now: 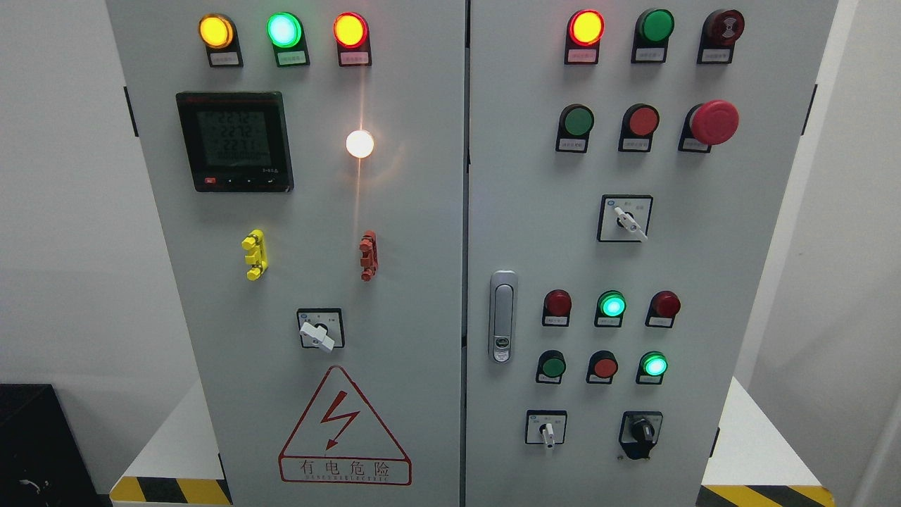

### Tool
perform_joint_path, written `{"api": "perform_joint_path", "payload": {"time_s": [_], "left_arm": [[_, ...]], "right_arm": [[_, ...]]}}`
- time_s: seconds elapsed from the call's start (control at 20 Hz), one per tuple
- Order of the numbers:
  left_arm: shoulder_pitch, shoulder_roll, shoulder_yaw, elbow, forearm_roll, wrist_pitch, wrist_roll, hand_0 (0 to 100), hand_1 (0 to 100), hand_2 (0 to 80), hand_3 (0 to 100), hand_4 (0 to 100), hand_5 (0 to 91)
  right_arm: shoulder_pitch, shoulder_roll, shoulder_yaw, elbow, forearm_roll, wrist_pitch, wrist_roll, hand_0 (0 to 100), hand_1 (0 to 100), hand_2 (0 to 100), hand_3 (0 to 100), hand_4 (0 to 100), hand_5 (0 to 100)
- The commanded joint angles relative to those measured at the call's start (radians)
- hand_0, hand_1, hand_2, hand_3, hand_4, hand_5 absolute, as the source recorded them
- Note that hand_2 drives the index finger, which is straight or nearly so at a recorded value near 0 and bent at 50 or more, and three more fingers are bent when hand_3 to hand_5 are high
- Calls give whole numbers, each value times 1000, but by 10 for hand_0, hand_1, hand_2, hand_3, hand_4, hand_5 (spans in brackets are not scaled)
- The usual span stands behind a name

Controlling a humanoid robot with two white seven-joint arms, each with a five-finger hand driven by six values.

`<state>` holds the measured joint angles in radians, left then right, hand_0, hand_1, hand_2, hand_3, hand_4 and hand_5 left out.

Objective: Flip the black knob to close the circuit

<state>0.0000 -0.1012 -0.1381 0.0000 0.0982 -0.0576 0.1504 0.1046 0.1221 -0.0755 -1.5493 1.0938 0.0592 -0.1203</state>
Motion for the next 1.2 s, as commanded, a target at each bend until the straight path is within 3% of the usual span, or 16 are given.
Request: {"api": "perform_joint_path", "payload": {"time_s": [0.0, 0.6, 1.15], "left_arm": [[21, 0, 0, -29, 0, 1, 0, 120, 556, 0, 0, 0, 0], [23, 0, 0, -29, 0, 1, 0, 120, 556, 0, 0, 0, 0], [21, 0, 0, -29, 0, 1, 0, 120, 556, 0, 0, 0, 0]], "right_arm": [[-60, 2, 8, -104, 81, 33, 19, 0, 0, 862, 1000, 994, 1000], [-183, 5, -7, -100, 149, 109, 67, 0, 0, 858, 1000, 996, 1000], [-226, 5, -18, -100, 207, 133, 90, 0, 0, 852, 1000, 995, 1000]]}}
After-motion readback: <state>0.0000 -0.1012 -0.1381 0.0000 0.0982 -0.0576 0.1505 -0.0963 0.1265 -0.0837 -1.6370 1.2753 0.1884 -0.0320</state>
